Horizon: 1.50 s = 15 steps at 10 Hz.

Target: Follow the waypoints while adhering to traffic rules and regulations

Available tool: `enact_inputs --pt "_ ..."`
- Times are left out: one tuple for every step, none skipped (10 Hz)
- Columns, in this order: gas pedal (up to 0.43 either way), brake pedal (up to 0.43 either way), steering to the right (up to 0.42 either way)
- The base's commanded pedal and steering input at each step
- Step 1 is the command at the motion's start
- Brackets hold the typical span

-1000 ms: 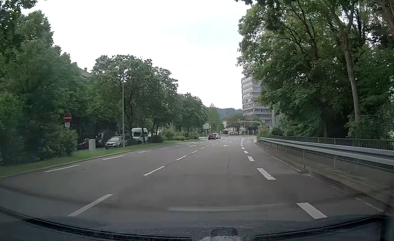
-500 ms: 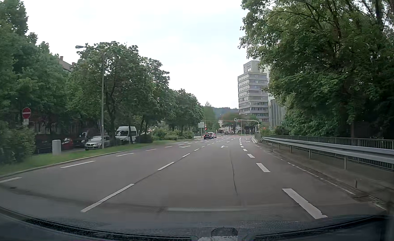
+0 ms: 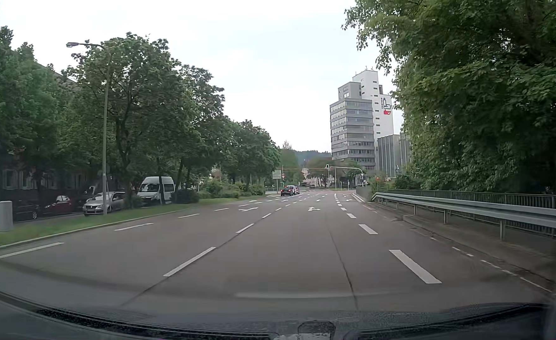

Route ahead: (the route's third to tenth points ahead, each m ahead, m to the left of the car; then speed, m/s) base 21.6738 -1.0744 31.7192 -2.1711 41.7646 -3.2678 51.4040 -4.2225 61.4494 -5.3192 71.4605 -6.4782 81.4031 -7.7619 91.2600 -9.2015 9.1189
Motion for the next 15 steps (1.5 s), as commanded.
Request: enact_inputs --pt "0.098 0.000 0.019" --pt "0.098 0.000 0.018" --pt "0.098 0.000 0.018" --pt "0.098 0.000 0.018" --pt "0.087 0.000 0.018" --pt "0.087 0.000 0.018" --pt "0.087 0.000 0.018" --pt "0.087 0.000 0.018" --pt "0.087 0.000 0.018" --pt "0.087 0.000 0.018" --pt "0.087 0.000 0.018" --pt "0.087 0.000 0.018" --pt "0.087 0.000 0.017" --pt "0.087 0.000 0.016" --pt "0.079 0.000 0.016"
